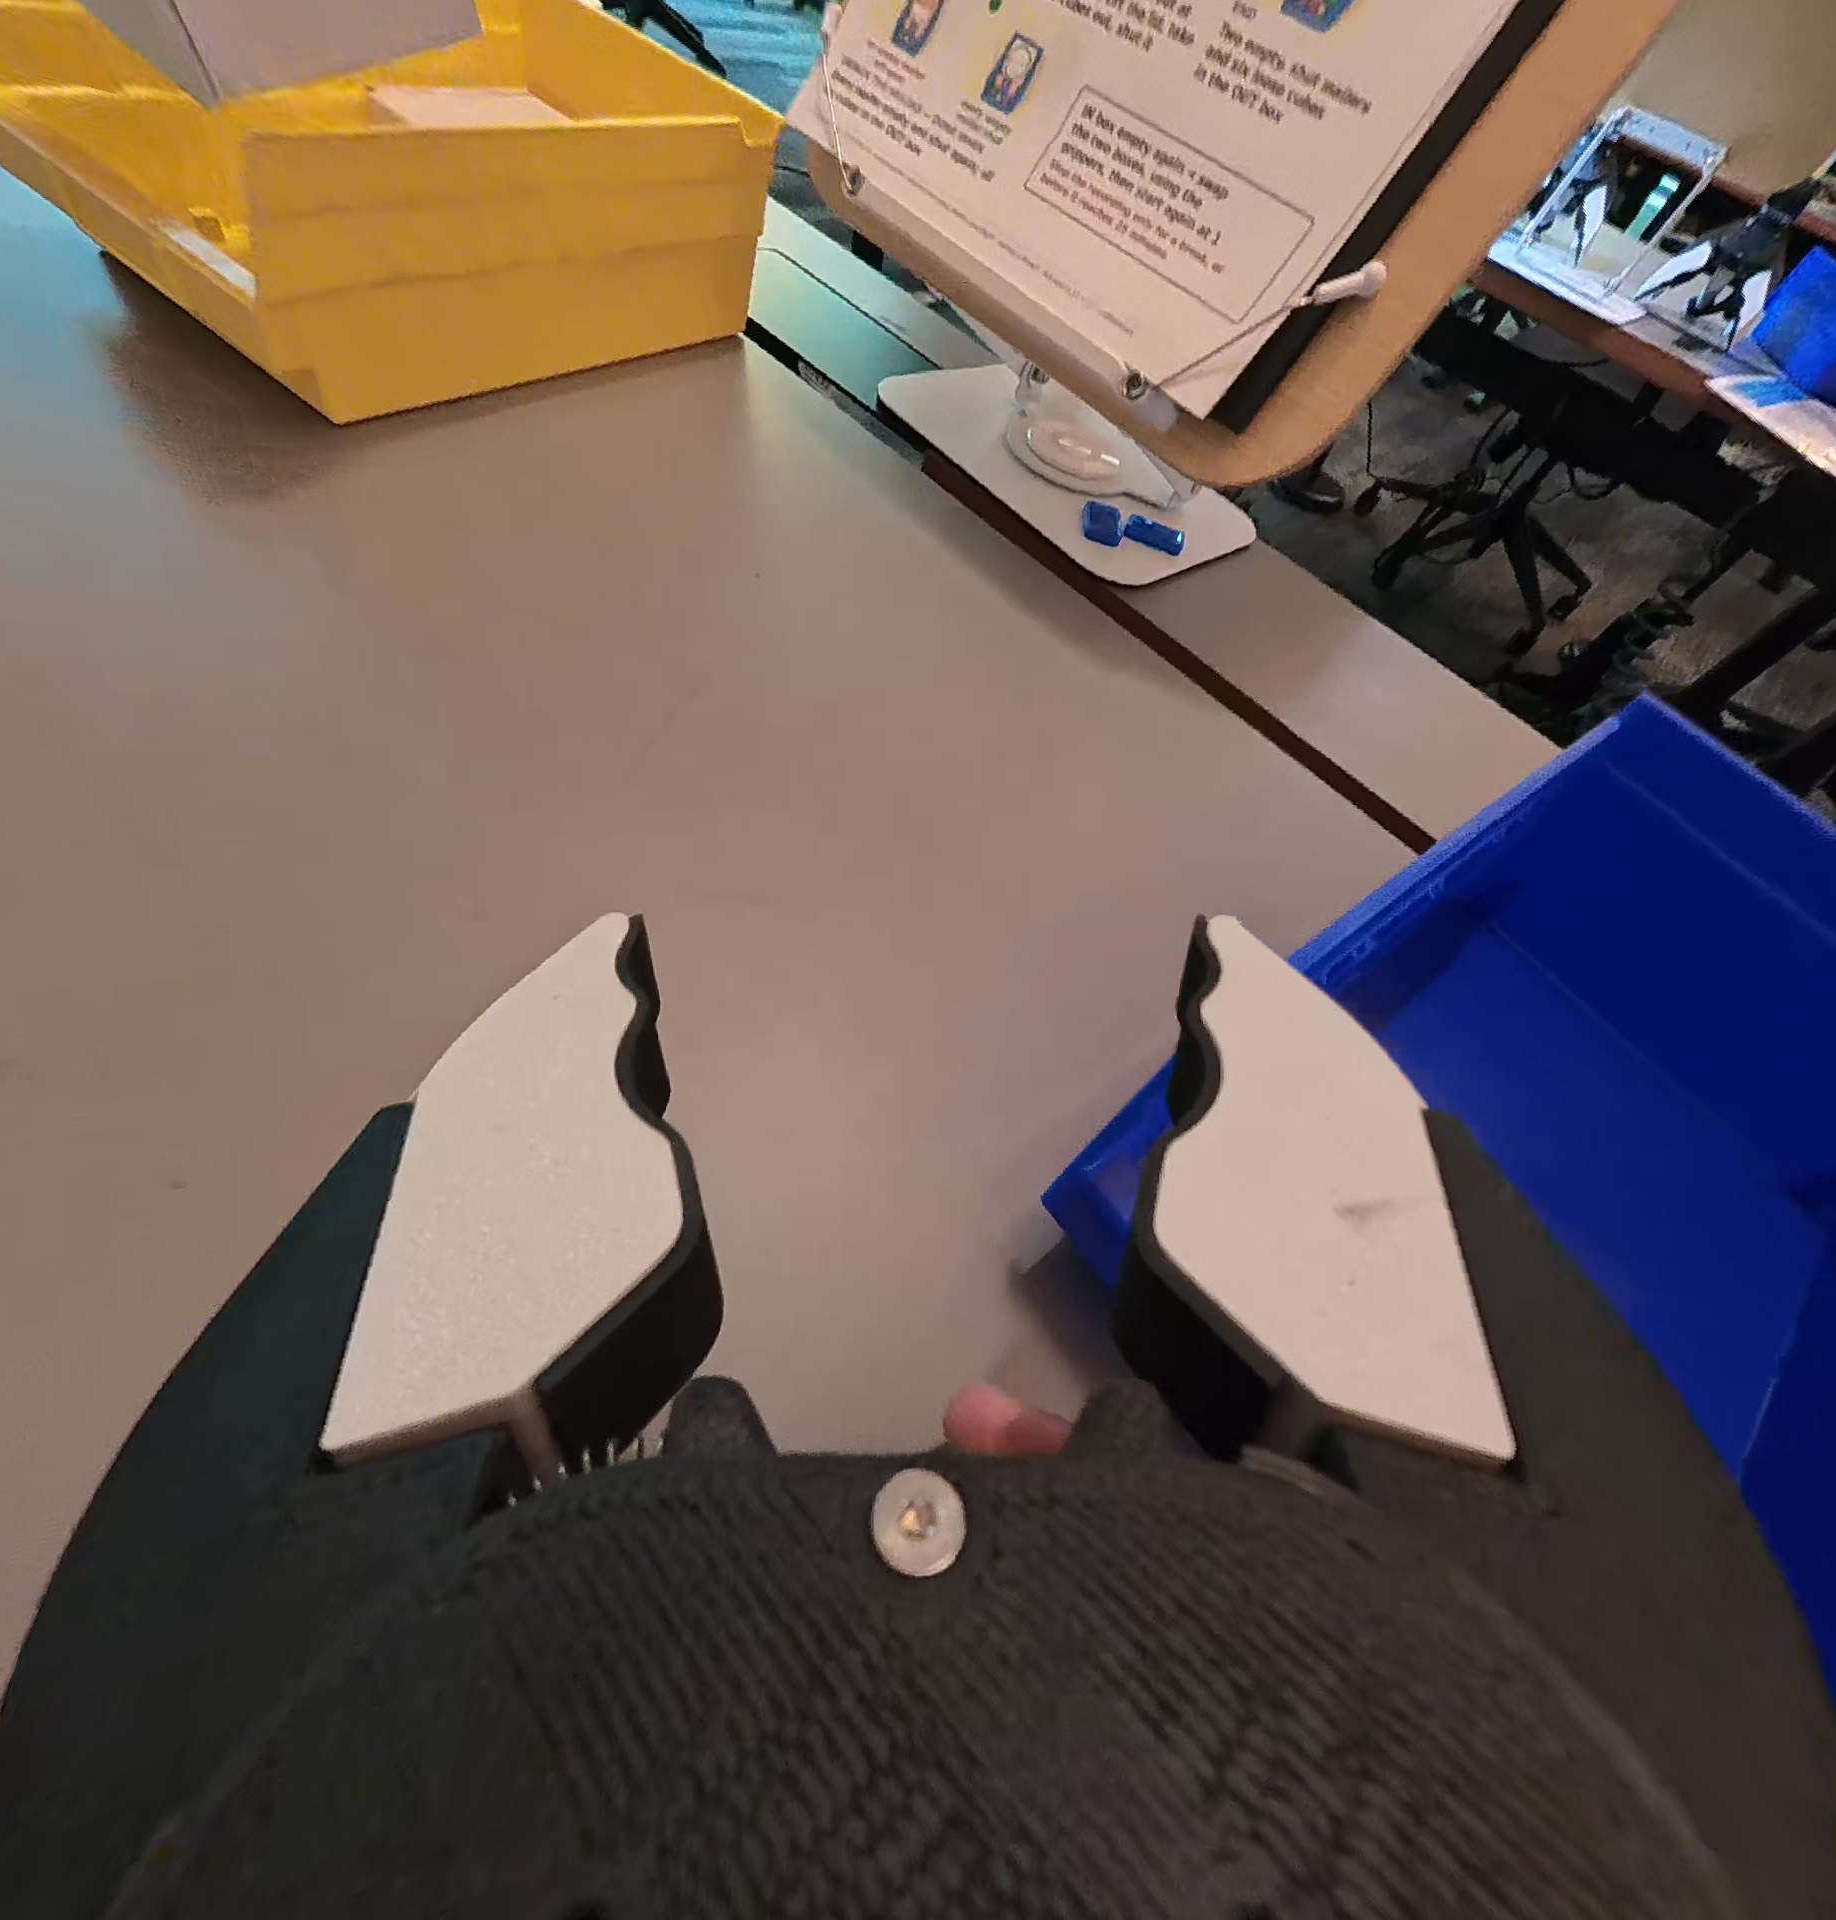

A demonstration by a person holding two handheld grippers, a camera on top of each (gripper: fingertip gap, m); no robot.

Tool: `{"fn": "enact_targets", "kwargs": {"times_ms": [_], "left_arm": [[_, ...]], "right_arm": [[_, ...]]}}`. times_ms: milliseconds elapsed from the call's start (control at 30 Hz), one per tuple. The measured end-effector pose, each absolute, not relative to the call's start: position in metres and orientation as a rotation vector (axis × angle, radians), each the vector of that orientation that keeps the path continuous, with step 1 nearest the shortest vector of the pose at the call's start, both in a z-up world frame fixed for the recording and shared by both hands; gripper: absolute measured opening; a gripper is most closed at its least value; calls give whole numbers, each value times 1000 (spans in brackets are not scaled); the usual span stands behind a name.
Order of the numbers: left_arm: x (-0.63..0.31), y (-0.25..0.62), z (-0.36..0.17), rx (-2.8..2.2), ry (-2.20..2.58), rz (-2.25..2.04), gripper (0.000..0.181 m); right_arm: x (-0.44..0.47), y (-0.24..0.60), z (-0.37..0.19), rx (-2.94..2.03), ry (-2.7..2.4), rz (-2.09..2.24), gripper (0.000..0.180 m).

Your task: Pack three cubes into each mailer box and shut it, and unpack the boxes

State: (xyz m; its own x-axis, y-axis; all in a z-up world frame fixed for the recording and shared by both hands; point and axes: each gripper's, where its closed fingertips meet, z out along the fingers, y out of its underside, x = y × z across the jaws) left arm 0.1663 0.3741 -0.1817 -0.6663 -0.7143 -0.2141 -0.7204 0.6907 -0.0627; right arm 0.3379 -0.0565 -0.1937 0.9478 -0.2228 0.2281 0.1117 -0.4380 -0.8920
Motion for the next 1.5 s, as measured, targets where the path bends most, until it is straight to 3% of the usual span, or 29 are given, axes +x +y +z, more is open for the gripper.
{"fn": "enact_targets", "kwargs": {"times_ms": [133, 333, 500, 700, 867, 1100, 1267, 1433, 1500], "left_arm": [[156, 278, -167, -1143, 2687, -81, 134], [144, 131, -227, -1060, 2793, -155, 135], [159, 66, -273, -950, 2758, -99, 134], [168, 17, -302, -1060, 2759, -346, 136], [174, 13, -287, -1086, 2606, -561, 129], [153, 24, -207, -1334, 2116, -1408, 77], [124, 50, -188, -1657, 1804, -2022, 32], [111, 74, -180, -1553, 1666, -2168, 29], [109, 75, -184, -1445, 1756, -2027, 41]], "right_arm": [[333, -49, -180, -1951, 74, -405, 87], [305, -33, -165, -1914, 62, -364, 61], [260, -31, -181, -1915, 159, -216, 0], [211, -45, -226, -1964, 201, -40, 0], [197, -41, -225, -1925, 270, 131, 0], [193, -26, -234, -1983, 282, 240, 0], [195, -20, -255, -2069, 374, 342, 0], [194, -23, -255, -2066, 347, 357, 0], [194, -25, -255, -2053, 338, 376, 0]]}}
